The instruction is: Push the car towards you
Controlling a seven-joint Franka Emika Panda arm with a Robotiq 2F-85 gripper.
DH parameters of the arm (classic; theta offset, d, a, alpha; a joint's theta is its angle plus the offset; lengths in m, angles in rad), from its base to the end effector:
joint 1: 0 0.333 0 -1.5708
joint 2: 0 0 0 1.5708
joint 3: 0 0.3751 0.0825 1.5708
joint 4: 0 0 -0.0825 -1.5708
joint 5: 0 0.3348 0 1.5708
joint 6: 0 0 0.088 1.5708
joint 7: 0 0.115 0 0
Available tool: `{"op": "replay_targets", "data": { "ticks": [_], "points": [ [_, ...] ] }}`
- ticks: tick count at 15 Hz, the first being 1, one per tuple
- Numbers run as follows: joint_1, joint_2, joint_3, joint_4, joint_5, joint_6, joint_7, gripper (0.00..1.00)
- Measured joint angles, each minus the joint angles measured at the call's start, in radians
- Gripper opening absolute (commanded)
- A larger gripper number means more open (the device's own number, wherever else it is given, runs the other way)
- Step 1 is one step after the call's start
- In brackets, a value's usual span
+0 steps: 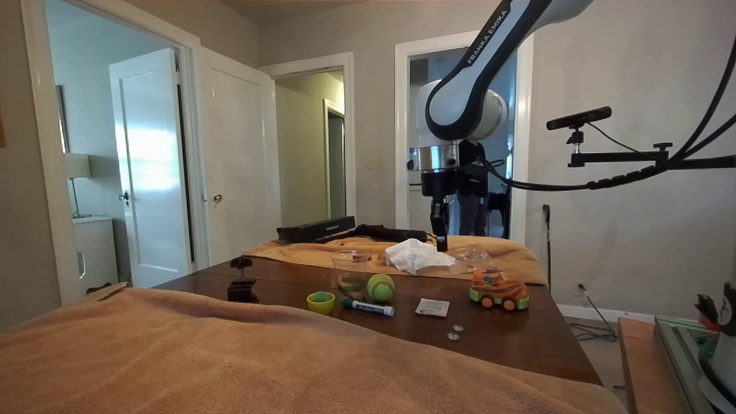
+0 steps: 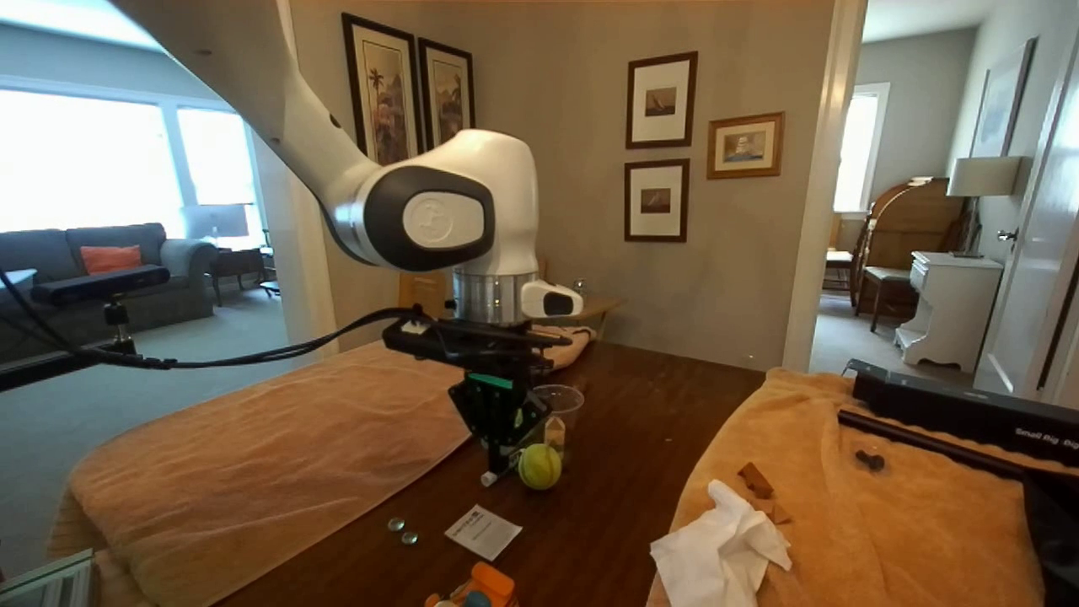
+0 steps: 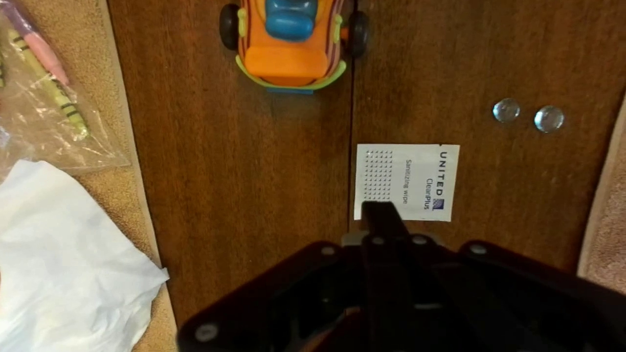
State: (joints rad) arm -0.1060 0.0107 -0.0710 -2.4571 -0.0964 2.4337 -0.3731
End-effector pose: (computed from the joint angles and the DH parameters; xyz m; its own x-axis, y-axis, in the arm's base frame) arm 0.4369 -0.0789 0.3791 0.9625 0.2655 -0.0560 0.2681 -0.9624 0.0434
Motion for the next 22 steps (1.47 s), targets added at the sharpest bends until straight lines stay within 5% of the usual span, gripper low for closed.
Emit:
{"op": "replay_targets", "data": {
  "ticks": [1, 2, 4, 13, 22],
  "points": [
    [0.009, 0.001, 0.008, 0.0, 0.002, 0.0, 0.026, 0.0],
    [0.022, 0.0, 0.018, 0.0, 0.005, 0.0, 0.055, 0.26],
    [0.05, 0.0, 0.043, 0.0, 0.01, 0.0, 0.123, 0.32],
    [0.141, -0.002, 0.123, 0.0, 0.017, 0.009, 0.4, 0.94],
    [0.154, -0.054, 0.135, -0.001, 0.067, -0.03, 0.434, 1.0]
  ]
}}
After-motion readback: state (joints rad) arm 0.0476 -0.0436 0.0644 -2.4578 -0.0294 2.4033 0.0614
